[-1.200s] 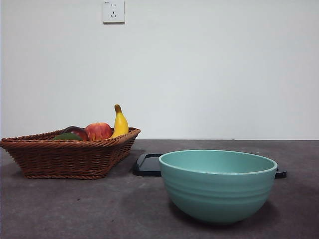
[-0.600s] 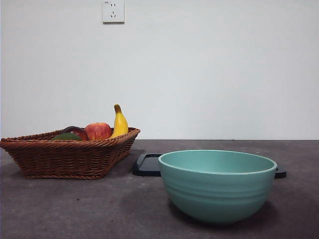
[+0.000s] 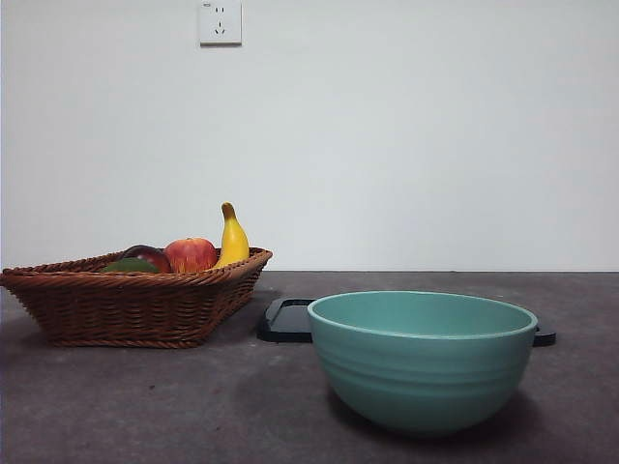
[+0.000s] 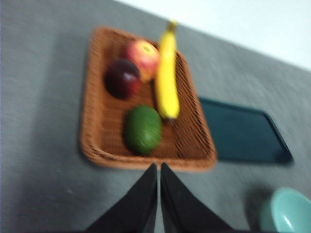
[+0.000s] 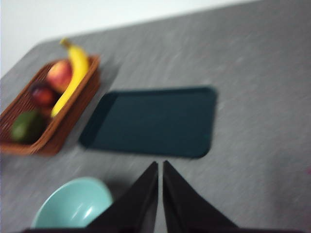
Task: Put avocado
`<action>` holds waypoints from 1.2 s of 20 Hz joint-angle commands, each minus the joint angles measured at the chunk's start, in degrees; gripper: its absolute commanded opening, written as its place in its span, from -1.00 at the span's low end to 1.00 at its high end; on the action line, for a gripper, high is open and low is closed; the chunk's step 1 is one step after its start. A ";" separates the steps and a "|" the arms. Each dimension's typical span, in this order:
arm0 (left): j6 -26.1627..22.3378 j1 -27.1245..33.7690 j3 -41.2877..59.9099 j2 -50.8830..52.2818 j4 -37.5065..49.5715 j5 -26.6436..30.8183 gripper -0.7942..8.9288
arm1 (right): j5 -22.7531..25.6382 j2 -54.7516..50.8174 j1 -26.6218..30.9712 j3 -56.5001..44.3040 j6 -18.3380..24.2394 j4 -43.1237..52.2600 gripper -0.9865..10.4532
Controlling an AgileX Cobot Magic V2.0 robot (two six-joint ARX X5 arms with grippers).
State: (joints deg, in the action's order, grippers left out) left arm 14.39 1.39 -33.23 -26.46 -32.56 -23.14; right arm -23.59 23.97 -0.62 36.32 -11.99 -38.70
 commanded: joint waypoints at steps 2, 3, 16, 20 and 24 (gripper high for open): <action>-6.01 -0.66 -6.58 -5.53 -4.07 -4.33 -0.82 | -3.13 7.48 -1.60 8.02 4.76 -6.29 -0.81; -6.75 -1.14 -8.44 -7.13 -5.57 -5.22 -0.82 | -3.82 9.44 -2.23 10.05 5.46 -7.98 -0.81; -14.21 -10.38 -24.48 -17.77 -26.49 -6.97 -0.82 | -3.39 26.38 -21.86 25.94 12.66 -23.02 -0.81; -13.84 -10.40 -24.46 -17.77 -26.45 -6.95 -0.43 | -3.39 26.49 -22.16 25.94 12.57 -23.02 -0.61; -13.27 -10.40 -24.48 -17.77 -26.40 -6.93 0.08 | -3.37 26.49 -22.16 25.94 12.39 -23.02 -0.09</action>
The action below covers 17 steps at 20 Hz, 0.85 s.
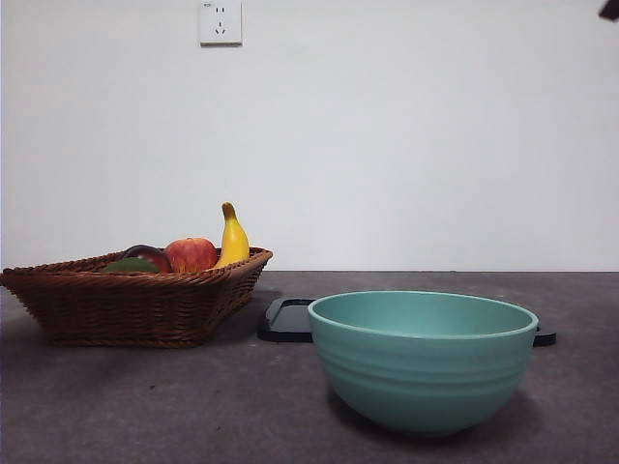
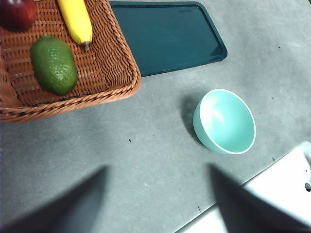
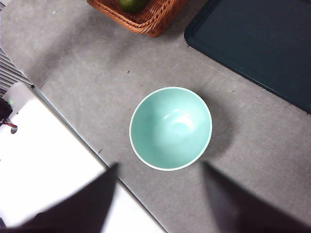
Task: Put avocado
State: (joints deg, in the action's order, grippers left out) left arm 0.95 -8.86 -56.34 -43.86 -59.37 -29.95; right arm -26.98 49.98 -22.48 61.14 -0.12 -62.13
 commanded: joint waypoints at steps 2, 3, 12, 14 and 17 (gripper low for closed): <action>0.17 -0.15 -1.38 -0.42 1.05 -0.07 0.07 | 0.02 0.50 -0.31 1.11 0.52 0.42 -0.09; 0.20 -0.17 -1.38 -0.63 1.51 -0.07 0.07 | 0.02 0.50 -0.31 1.11 0.50 0.42 -0.09; 2.58 -4.31 -3.93 -12.72 12.04 10.08 0.06 | 0.02 0.50 -0.31 1.11 0.33 0.61 -0.09; 2.60 -6.29 -6.73 -18.34 13.05 15.08 0.06 | 0.02 0.50 -0.31 1.11 0.33 0.76 -0.09; 2.58 -8.70 -11.32 -27.19 14.29 21.51 0.05 | 0.02 0.50 -0.31 1.11 0.33 0.79 -0.09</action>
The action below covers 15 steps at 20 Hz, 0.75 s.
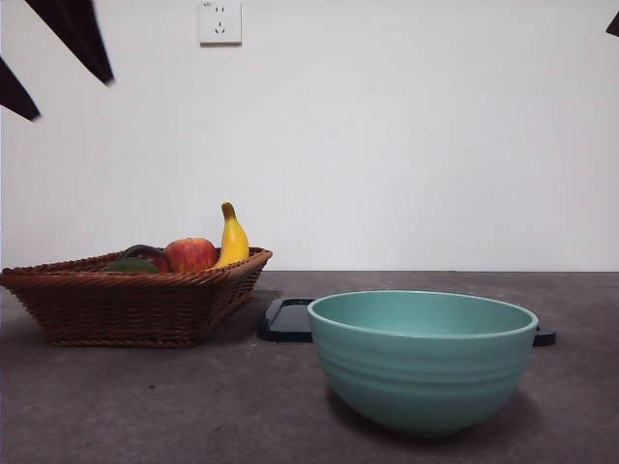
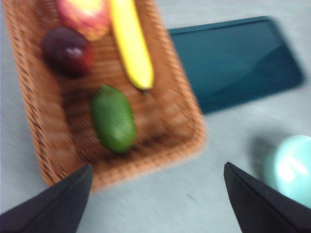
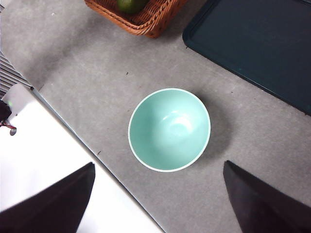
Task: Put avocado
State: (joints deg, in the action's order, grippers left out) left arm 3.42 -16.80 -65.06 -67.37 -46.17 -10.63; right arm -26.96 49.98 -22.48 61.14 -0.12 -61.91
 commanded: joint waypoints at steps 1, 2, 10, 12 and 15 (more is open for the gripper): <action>0.11 -1.36 -4.07 -6.69 1.44 4.07 0.05 | 0.00 0.50 -0.31 1.11 0.33 0.57 -0.09; 0.11 -1.81 -5.40 -9.57 1.75 6.01 0.05 | 0.02 0.50 -0.31 1.11 0.33 0.59 -0.09; 0.07 -2.51 -7.65 -27.71 5.97 11.41 0.05 | 0.22 0.50 -0.26 1.11 0.13 0.57 -0.09; 0.07 -2.51 -7.65 -30.93 8.02 11.50 0.05 | 0.22 0.50 -0.26 1.11 0.13 0.59 -0.09; 0.09 -2.51 -7.65 -34.05 9.77 11.52 0.03 | 0.22 0.50 -0.26 1.11 0.13 0.61 -0.09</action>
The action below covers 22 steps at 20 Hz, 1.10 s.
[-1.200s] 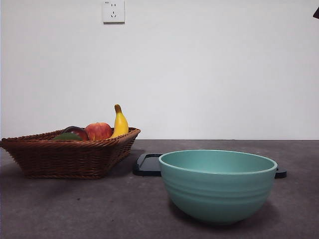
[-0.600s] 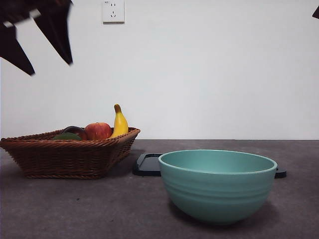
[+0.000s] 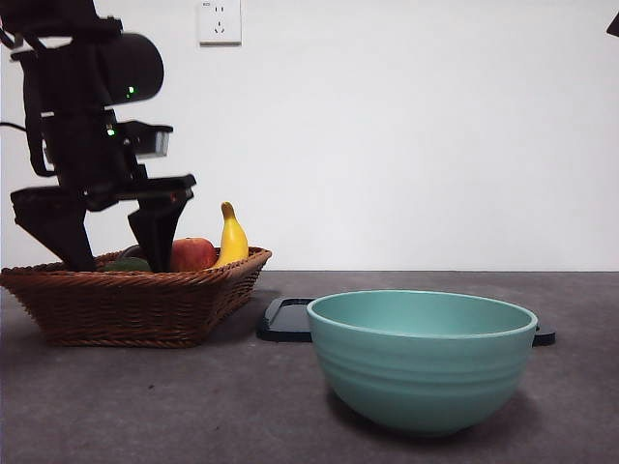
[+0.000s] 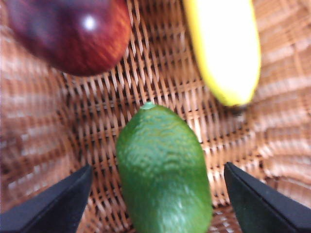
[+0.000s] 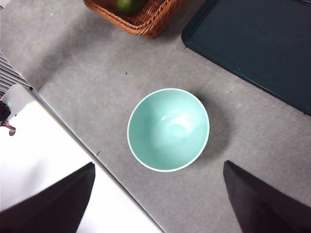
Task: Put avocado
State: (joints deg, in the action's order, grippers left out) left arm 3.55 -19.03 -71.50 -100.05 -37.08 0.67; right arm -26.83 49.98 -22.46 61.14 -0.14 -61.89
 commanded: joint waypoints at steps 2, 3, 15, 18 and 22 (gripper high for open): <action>-0.04 -0.28 -1.20 -2.38 1.16 0.22 -0.07 | 0.09 0.50 -0.28 1.11 0.15 0.59 -0.09; -0.04 -0.31 -1.20 -2.73 1.11 0.22 -0.08 | 0.09 0.50 -0.28 1.11 0.15 0.59 -0.09; -0.09 -2.64 -1.20 7.89 -0.15 -1.66 -0.42 | 0.09 0.48 -0.28 1.11 0.13 0.59 -0.09; -0.37 -7.85 -1.20 17.55 -3.72 -8.33 -0.42 | 0.98 0.48 -0.28 1.11 0.09 0.59 -0.09; -1.20 -20.31 -1.18 19.67 -5.27 -12.57 -0.42 | 4.92 0.44 -0.28 1.14 -1.18 0.59 -0.09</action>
State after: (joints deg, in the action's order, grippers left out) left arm 3.31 -39.88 -71.55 -79.72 -42.63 -11.79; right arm -21.67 49.98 -22.46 61.14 -0.51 -61.89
